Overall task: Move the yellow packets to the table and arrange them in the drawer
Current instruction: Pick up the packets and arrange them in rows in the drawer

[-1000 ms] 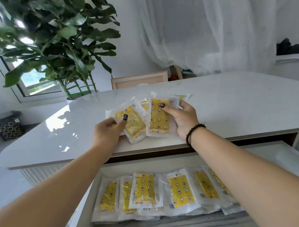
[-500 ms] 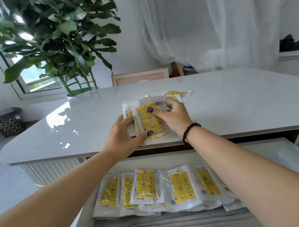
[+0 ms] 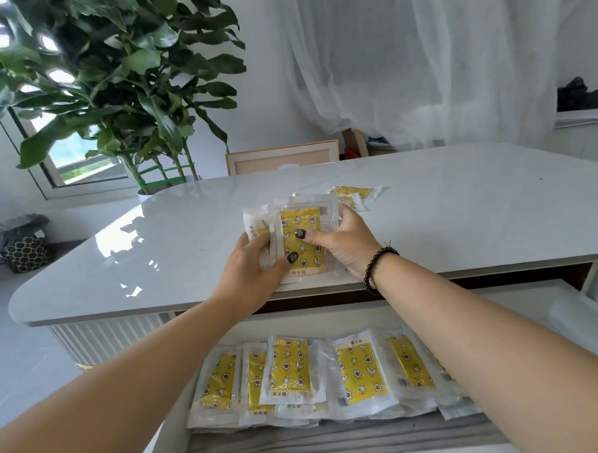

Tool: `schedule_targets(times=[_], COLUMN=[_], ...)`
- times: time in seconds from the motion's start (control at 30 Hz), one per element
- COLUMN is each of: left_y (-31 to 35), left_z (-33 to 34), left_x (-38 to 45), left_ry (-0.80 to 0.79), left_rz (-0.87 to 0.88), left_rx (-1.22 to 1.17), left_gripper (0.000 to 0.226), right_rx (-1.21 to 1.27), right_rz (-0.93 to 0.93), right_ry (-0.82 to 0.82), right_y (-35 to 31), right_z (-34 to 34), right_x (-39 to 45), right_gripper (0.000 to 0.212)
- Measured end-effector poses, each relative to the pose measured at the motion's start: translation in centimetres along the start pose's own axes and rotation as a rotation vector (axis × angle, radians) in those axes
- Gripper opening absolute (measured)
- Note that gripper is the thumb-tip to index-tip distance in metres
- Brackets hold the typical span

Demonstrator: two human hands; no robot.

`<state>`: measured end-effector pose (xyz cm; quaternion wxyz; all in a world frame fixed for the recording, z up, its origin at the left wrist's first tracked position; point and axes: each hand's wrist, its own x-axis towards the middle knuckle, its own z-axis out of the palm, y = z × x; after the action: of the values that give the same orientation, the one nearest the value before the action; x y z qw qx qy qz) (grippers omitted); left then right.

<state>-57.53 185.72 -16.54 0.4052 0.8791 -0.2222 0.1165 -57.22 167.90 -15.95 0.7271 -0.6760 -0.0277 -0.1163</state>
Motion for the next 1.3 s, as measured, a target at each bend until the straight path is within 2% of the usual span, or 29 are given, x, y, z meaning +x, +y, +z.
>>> schedule_targets(times=[0.2,0.33,0.4,0.43,0.53,0.63,0.7,0.77,0.8,0.9,0.93,0.97,1.03,1.07,1.17,1.2,1.27,1.3], left_y=[2.3,4.3,5.2,5.8,7.1,8.3,9.0,9.5,9.6,10.3,10.4,10.4,10.5,10.5,10.4,10.4,10.3,10.2], left_z=[-0.7,-2.3,-3.3,-4.0,-5.7,-7.2,-8.0,-8.7,-9.1,-10.4,-10.8,-11.1,-11.5,-11.7,-11.8,-11.8,-11.7,-11.6], left_x=[-0.9,-2.2,-3.2,-3.9,-6.6,-9.3,-10.7,-11.8,-12.3,-13.7,-14.0,-14.2,-14.5,-14.7,-15.2,-15.3,-15.5,-15.4], left_ry=[-0.011,-0.066,-0.076,-0.075,-0.092,-0.146,-0.189,-0.221,-0.237,-0.218,-0.205,-0.201,-0.216,-0.226,-0.244,-0.253,-0.248,-0.233], left_rz=[-0.105,-0.142,-0.109,-0.102,-0.117,-0.114,-0.108,-0.134,-0.164,-0.284,-0.312,-0.332,-0.365,-0.382,-0.451,-0.462,-0.453,-0.43], left_rx=[-0.092,-0.188,-0.175,-0.163,-0.129,-0.124,-0.106,-0.124,-0.162,-0.388,-0.453,-0.498,-0.545,-0.557,-0.562,-0.55,-0.508,-0.478], left_gripper=[0.03,0.015,0.019,0.02,0.023,0.031,0.034,0.032,0.03,0.024,0.022,0.02,0.019,0.018,0.02,0.021,0.021,0.021], right_rx=[0.196,0.061,-0.076,-0.153,-0.244,-0.399,-0.504,-0.459,-0.408,-0.265,-0.217,-0.187,-0.136,-0.127,-0.133,-0.124,-0.15,-0.188], right_rz=[0.154,0.137,0.106,0.089,0.09,0.072,0.051,0.112,0.158,0.271,0.284,0.28,0.232,0.198,0.116,0.109,0.13,0.138], right_ry=[0.141,0.145,0.113,0.084,-0.006,-0.057,-0.126,-0.223,-0.254,-0.228,-0.211,-0.204,-0.15,-0.115,-0.027,-0.026,-0.04,-0.051], right_y=[-1.0,-3.9,-5.5,-6.4,-8.7,-9.6,-10.9,-11.6,-11.7,-11.0,-10.8,-10.6,-10.6,-10.6,-9.9,-10.2,-10.2,-10.0], right_z=[1.1,1.3,1.3,1.3,1.2,1.0,1.0,0.6,0.4,0.0,0.2,0.4,0.8,1.1,1.2,1.6,1.8,1.7], right_x=[-2.0,-3.9,-5.3,-6.1,-9.3,-12.0,-13.5,-14.6,-15.1,-16.5,-17.0,-17.5,-18.0,-18.1,-17.6,-18.0,-18.5,-18.6], right_gripper=[0.053,0.066,0.087,0.091,0.062,0.062,0.043,0.032,0.039,0.096,0.108,0.107,0.075,0.067,0.099,0.087,0.043,0.034])
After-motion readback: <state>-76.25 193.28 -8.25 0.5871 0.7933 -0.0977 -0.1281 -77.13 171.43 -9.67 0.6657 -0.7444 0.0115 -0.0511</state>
